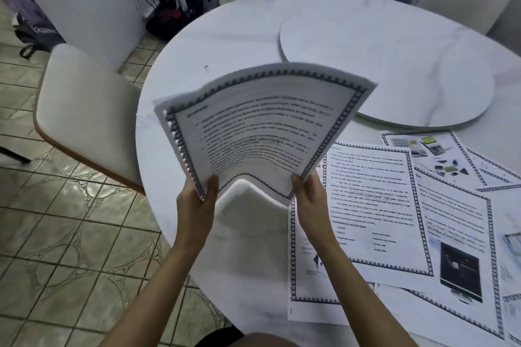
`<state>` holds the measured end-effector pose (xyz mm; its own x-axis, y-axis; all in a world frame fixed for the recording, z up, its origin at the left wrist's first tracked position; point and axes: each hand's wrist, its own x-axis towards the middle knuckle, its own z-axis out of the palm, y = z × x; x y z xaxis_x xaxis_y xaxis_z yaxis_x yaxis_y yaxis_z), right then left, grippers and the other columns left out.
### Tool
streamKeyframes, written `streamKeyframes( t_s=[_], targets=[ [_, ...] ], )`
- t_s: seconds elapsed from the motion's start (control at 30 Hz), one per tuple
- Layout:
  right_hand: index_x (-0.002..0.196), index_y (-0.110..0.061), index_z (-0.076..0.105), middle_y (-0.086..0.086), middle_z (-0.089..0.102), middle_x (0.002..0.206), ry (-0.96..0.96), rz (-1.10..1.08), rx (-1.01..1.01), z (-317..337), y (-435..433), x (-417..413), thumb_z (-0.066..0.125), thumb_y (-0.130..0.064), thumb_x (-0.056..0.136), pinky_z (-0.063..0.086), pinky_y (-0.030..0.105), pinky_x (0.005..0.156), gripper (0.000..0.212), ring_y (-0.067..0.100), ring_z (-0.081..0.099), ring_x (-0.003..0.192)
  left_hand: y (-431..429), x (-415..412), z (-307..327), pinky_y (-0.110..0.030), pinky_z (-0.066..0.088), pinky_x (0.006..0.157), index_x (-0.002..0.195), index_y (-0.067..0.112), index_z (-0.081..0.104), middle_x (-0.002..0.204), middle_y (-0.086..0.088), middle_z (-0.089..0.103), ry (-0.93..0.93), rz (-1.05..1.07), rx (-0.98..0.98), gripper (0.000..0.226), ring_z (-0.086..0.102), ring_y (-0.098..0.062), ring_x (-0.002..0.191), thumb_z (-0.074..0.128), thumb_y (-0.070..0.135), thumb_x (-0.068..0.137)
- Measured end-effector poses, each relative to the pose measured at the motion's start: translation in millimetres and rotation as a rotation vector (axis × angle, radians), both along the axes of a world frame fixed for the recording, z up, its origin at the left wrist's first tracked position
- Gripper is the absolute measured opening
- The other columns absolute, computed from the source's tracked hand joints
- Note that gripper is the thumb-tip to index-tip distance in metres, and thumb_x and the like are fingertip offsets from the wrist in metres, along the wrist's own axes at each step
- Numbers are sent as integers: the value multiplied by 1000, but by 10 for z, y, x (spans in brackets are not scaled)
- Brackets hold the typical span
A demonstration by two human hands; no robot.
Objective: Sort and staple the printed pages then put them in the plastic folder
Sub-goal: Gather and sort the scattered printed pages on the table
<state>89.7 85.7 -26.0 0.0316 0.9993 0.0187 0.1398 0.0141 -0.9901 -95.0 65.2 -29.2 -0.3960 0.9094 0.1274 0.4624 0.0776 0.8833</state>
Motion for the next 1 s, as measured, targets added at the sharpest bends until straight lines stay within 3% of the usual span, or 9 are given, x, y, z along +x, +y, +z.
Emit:
streamKeyframes(
  t_s=[0.1,0.2,0.3,0.4,0.57,0.63,0.7,0.8,1.0],
  targets=[
    [96,-32,52,-9,59,80,0,9,32,51,18,-14,44,-23,97,45,19,70,12,19,49,72,7,-19,186,-8,40,64,99,10,53,81,7,57,-87,-21,48,11,53,-4,73,49,19,94],
    [106,-25,53,-17,63,92,-23,61,-32,36,43,-3,45,-22,97,49,22,81,12,3,59,85,17,-139,250,-10,45,75,120,12,53,107,5,58,-179,-20,-11,27,56,-9,95,48,20,94],
    [124,-17,47,-7,62,112,-169,98,-167,-67,80,40,47,-24,97,48,28,90,28,8,59,101,14,-319,60,-33,49,89,124,13,53,114,-2,60,-203,-32,-190,31,58,-22,106,48,21,95],
    [130,-17,44,-6,56,103,-246,65,-284,-151,61,136,50,-21,95,48,22,75,35,9,56,89,-19,-406,-148,-43,44,99,128,11,51,126,-10,58,-207,-51,-370,34,55,-29,115,47,20,96],
    [126,-12,50,4,55,111,-424,-185,-263,-224,-5,655,56,-17,92,42,15,66,35,7,53,84,-36,-402,-305,-44,41,101,130,7,48,132,-14,54,-151,-45,-490,35,50,-33,120,45,17,97],
    [127,-7,51,15,49,122,-574,-307,-252,-241,-2,986,58,-20,91,46,28,82,39,22,52,102,-35,-393,-305,-43,41,101,130,7,48,131,-14,55,-143,-34,-494,35,50,-33,119,45,17,97],
    [130,-3,46,25,40,132,-780,-424,-357,-233,4,1311,62,-27,88,37,45,98,51,39,39,121,-40,-372,-281,-41,42,98,130,7,48,131,-14,55,-134,-23,-483,35,51,-33,118,45,17,97],
    [137,3,31,31,27,140,-967,-483,-596,-220,-8,1645,67,-41,81,27,51,104,79,44,26,129,-64,-329,-244,-40,42,96,131,7,47,130,-14,55,-118,-12,-463,36,51,-33,118,45,18,97],
    [141,0,22,30,25,141,-911,-480,-679,-271,73,1841,74,-39,76,26,52,105,92,42,26,130,-200,-202,-165,-40,41,97,133,10,46,132,-12,54,-115,21,-423,37,50,-33,120,45,19,97]
  ],
)
